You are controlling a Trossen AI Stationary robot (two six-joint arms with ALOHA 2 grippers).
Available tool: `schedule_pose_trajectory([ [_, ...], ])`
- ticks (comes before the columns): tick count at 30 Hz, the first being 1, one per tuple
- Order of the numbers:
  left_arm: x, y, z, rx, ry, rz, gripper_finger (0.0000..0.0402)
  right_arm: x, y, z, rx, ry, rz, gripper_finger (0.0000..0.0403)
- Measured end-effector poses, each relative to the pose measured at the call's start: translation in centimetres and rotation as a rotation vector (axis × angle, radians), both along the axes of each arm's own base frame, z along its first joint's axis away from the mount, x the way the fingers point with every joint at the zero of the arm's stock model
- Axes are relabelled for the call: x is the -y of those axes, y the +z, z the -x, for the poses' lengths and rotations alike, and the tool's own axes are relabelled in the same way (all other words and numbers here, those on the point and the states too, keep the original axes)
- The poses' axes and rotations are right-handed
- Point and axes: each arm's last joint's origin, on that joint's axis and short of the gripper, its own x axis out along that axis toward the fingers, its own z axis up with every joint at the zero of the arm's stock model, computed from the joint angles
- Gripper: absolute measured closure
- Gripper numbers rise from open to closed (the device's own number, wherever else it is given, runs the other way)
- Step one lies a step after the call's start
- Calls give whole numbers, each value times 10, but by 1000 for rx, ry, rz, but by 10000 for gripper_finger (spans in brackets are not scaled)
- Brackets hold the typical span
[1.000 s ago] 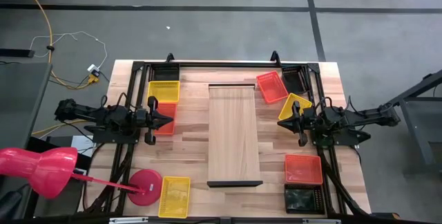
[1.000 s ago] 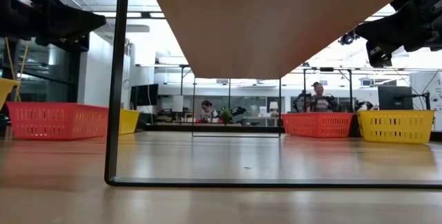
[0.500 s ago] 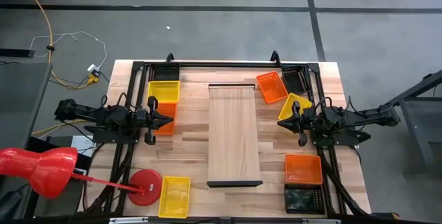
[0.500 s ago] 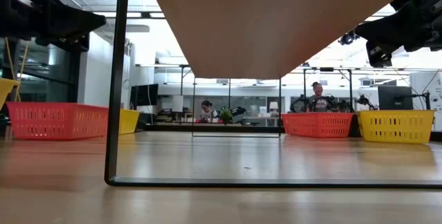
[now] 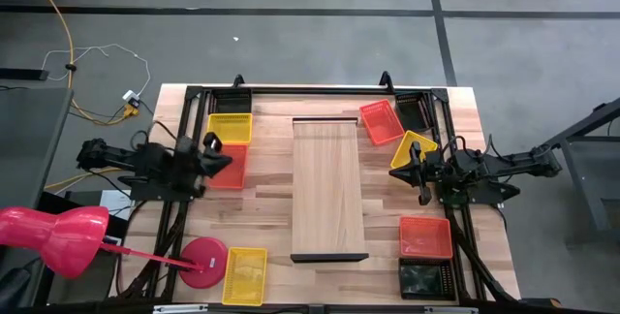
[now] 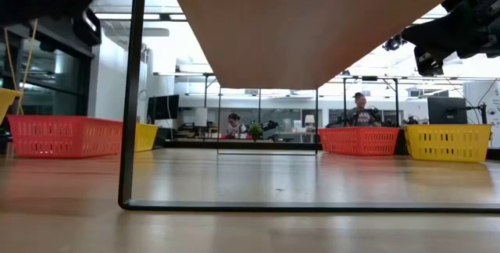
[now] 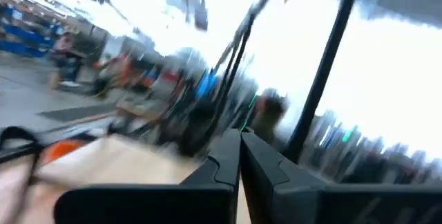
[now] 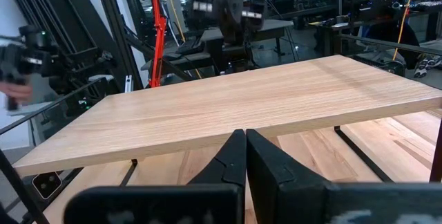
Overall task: Stack baskets on shelf by color
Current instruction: Put the top left yellow bin on the shelf
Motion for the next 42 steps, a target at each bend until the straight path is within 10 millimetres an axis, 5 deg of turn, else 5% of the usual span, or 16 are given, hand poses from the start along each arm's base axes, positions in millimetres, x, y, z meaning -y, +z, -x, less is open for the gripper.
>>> schedule_pose_trajectory([
  [5,-3,20,11,267,-47,225,401,0,0,0,0,0,0,403],
  [10,-9,29,13,277,118,389,395,0,0,0,0,0,0,403],
  [16,-12,58,-1,-75,214,467,335,0,0,0,0,0,0,403],
  [23,-36,91,-9,-602,574,430,249,0,0,0,0,0,0,403],
  [31,-72,52,-12,-1078,856,711,192,0,0,0,0,0,0,403],
  [42,-115,17,-12,-1271,1043,958,181,0,0,0,0,0,0,403],
])
